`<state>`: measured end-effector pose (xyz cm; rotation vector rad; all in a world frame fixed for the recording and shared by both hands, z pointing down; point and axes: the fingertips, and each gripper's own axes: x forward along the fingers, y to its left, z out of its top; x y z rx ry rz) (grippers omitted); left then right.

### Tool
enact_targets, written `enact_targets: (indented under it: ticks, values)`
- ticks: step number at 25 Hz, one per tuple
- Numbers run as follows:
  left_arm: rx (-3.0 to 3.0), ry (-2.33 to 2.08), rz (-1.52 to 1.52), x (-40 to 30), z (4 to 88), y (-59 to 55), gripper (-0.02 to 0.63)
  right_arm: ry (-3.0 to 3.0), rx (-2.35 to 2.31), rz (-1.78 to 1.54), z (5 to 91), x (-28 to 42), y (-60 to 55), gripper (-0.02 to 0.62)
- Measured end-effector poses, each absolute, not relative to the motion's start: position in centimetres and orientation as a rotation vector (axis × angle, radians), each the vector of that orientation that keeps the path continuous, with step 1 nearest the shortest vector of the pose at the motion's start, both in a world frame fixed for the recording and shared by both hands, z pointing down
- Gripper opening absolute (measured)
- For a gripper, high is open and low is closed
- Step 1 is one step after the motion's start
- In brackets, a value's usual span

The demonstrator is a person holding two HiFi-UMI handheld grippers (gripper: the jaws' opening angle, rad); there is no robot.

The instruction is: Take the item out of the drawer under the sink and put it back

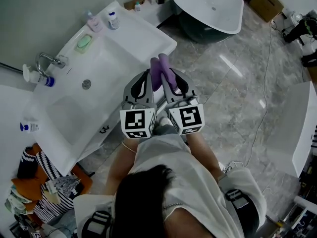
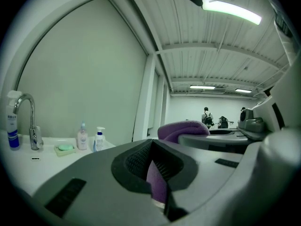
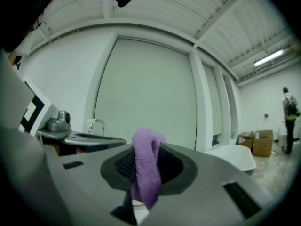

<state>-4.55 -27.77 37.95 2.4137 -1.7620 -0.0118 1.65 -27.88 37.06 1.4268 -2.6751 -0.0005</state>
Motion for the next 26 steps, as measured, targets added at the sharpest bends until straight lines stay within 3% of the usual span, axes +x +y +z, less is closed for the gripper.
enact_targets:
  ticks: [26]
  values:
    - [2.387, -1.796, -0.019, -4.7, 38.0, -29.0, 0.003, -2.665, 1.405, -0.008, 37.4, 1.5, -29.0, 0.083]
